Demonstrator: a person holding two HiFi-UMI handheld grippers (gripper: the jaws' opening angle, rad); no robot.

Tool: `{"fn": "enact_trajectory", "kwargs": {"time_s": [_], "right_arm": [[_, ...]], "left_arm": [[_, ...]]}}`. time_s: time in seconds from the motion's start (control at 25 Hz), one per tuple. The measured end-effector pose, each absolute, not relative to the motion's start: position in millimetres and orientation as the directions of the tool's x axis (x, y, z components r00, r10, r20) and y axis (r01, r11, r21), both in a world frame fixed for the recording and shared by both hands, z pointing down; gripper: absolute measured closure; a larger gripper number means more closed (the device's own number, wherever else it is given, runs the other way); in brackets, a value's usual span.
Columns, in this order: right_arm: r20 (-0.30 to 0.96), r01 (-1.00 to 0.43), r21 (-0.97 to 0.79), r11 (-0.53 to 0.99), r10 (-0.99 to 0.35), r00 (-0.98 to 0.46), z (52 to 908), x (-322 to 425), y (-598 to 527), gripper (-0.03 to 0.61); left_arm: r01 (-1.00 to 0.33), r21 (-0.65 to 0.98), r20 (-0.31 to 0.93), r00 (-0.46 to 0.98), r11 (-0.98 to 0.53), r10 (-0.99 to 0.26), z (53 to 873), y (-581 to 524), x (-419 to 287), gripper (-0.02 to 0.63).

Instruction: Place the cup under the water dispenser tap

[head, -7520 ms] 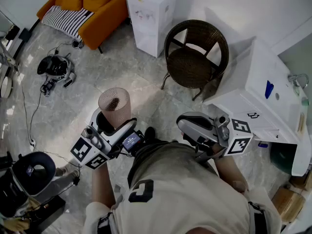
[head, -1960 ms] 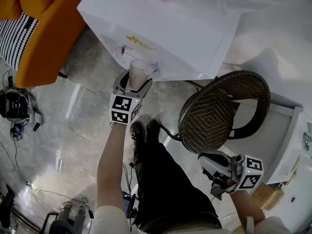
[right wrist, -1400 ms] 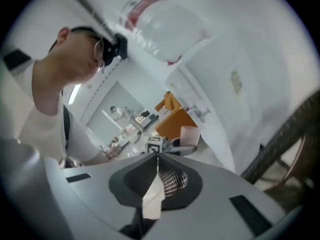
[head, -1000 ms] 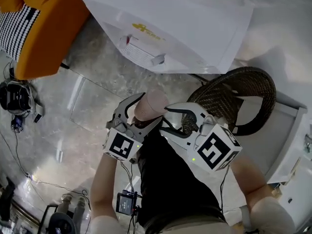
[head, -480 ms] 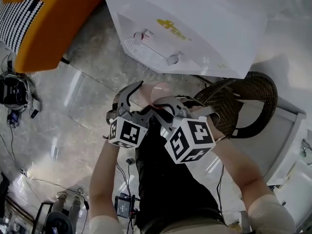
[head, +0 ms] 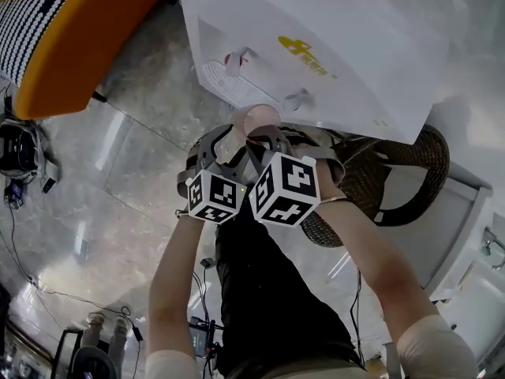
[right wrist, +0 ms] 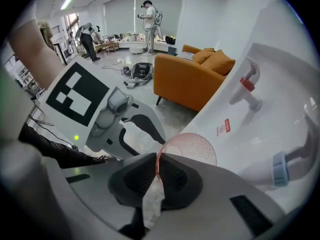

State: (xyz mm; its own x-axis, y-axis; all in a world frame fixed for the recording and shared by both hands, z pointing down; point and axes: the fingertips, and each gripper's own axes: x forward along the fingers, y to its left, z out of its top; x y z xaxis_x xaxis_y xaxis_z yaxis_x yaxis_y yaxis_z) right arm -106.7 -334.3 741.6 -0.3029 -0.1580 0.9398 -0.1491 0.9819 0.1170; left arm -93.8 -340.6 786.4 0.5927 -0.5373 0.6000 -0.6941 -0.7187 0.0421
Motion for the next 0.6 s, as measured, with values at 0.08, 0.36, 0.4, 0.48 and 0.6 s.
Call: {"fn": "enact_trajectory", "kwargs": {"time_s": [0.08, 0.36, 0.4, 0.48, 0.6], "right_arm": [[0.946, -0.168, 0.127, 0.978, -0.170, -0.276, 752, -105, -341, 0.541], [0.953, -0.250, 0.165, 0.954, -0.219, -0.208, 778, -96, -364, 0.541], [0.954, -0.260, 0.170, 0.950, -0.225, -0.200, 780, -96, -367, 0.541], [0.954, -0.280, 0.178, 0.944, -0.235, -0.184, 785, -94, -372, 0.541], [0.954, -0.308, 0.184, 0.933, -0.245, -0.172, 790, -91, -377, 0.541]], "left_arm": [[-0.704, 0.038, 0.596, 0.585, -0.709, -0.550, 790, -354, -91, 0.364], [-0.697, 0.047, 0.599, 0.593, -0.715, -0.538, 805, -375, -80, 0.387], [-0.699, 0.051, 0.601, 0.592, -0.714, -0.537, 807, -378, -80, 0.395], [-0.696, 0.058, 0.603, 0.596, -0.716, -0.530, 810, -381, -77, 0.398], [-0.683, 0.056, 0.608, 0.602, -0.728, -0.518, 817, -381, -72, 0.409]]}}
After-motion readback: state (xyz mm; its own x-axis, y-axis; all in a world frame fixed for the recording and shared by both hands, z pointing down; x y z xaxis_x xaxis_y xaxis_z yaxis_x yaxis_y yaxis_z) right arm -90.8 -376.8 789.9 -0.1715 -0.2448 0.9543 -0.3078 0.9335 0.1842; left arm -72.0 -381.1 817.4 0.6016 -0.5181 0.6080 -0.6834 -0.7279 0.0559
